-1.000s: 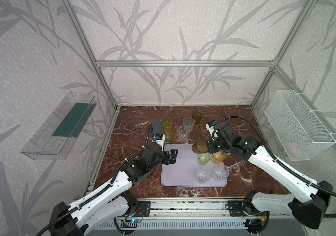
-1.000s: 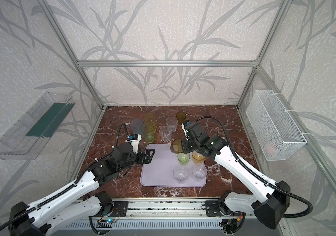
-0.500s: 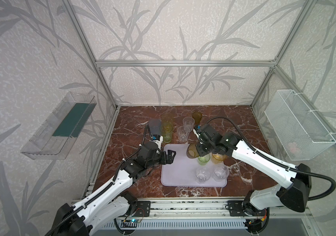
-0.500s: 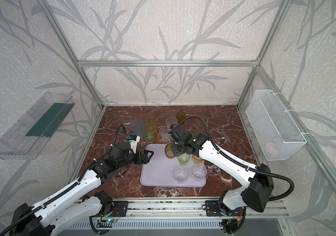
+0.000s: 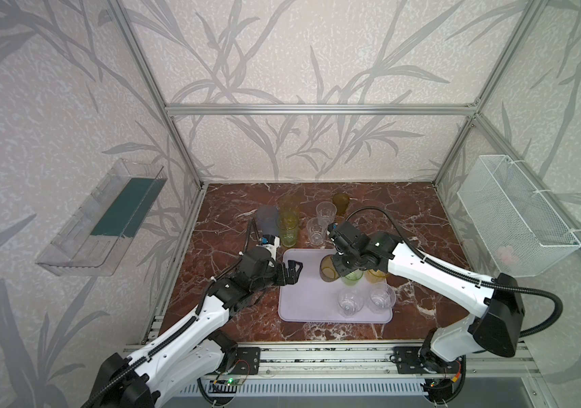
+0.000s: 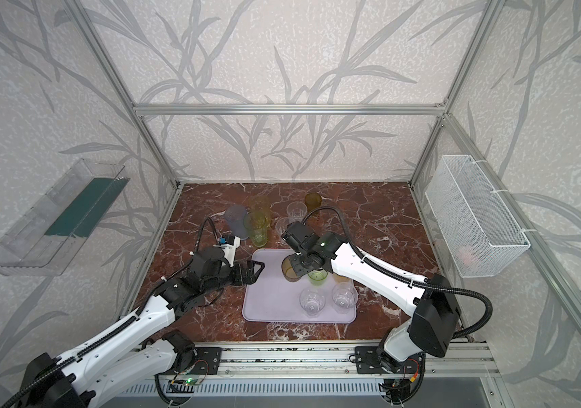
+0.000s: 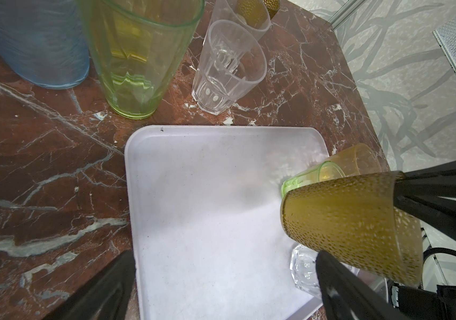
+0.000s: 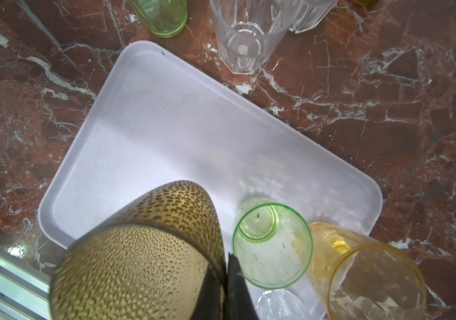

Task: Place the glasses into the tray
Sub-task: Place the glass on the tray.

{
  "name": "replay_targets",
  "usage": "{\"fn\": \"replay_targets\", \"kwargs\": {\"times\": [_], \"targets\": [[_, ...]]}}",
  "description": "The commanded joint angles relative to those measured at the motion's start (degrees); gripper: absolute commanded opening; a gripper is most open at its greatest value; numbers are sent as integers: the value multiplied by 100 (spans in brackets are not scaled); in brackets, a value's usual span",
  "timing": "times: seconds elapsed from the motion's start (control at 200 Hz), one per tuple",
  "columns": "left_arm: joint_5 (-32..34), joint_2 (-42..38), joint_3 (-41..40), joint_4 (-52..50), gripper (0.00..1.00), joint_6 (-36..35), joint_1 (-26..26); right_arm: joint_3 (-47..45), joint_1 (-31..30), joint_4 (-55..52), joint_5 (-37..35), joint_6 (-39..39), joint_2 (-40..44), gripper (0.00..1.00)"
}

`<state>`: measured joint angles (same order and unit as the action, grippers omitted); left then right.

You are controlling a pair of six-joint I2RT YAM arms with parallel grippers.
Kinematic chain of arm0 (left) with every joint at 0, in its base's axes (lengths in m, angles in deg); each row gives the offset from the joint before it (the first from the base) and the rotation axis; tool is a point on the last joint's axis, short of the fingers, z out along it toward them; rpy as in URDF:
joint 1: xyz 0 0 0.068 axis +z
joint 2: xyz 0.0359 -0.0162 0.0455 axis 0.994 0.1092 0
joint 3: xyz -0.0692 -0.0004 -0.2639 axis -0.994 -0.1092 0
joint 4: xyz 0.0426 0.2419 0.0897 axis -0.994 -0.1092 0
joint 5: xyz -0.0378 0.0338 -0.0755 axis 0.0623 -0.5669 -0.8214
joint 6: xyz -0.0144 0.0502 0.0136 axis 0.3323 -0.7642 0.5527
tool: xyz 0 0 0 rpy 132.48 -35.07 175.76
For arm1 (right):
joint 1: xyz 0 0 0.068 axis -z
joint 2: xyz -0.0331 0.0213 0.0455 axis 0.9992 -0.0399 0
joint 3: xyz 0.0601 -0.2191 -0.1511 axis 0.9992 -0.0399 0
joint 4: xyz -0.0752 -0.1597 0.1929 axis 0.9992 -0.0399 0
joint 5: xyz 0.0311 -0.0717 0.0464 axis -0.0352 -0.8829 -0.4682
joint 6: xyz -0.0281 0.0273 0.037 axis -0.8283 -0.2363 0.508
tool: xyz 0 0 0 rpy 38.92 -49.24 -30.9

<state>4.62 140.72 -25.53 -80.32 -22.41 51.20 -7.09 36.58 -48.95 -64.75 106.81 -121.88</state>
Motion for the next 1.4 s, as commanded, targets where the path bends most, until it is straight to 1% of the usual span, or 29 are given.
{"fn": "replay_targets", "kwargs": {"times": [0.0,0.55,0.64,0.66,0.825,1.08,1.4], "targets": [[164,-75,-76,76,99,85,25,-65,-75,52,-18,177,-58,0],[259,-123,-190,70,99,142,35,-453,-702,79,-79,563,137,0],[281,-126,-208,84,99,151,35,-450,-714,90,-71,613,142,0],[278,-122,-207,78,99,153,34,-439,-896,80,-70,620,130,0],[293,-185,-241,48,99,170,35,-417,-1100,46,-129,718,87,0],[413,-355,-349,41,99,195,43,-475,-1309,-40,-206,848,61,0],[349,-283,-356,87,99,218,53,-559,-1486,-180,-307,990,6,0]]}}
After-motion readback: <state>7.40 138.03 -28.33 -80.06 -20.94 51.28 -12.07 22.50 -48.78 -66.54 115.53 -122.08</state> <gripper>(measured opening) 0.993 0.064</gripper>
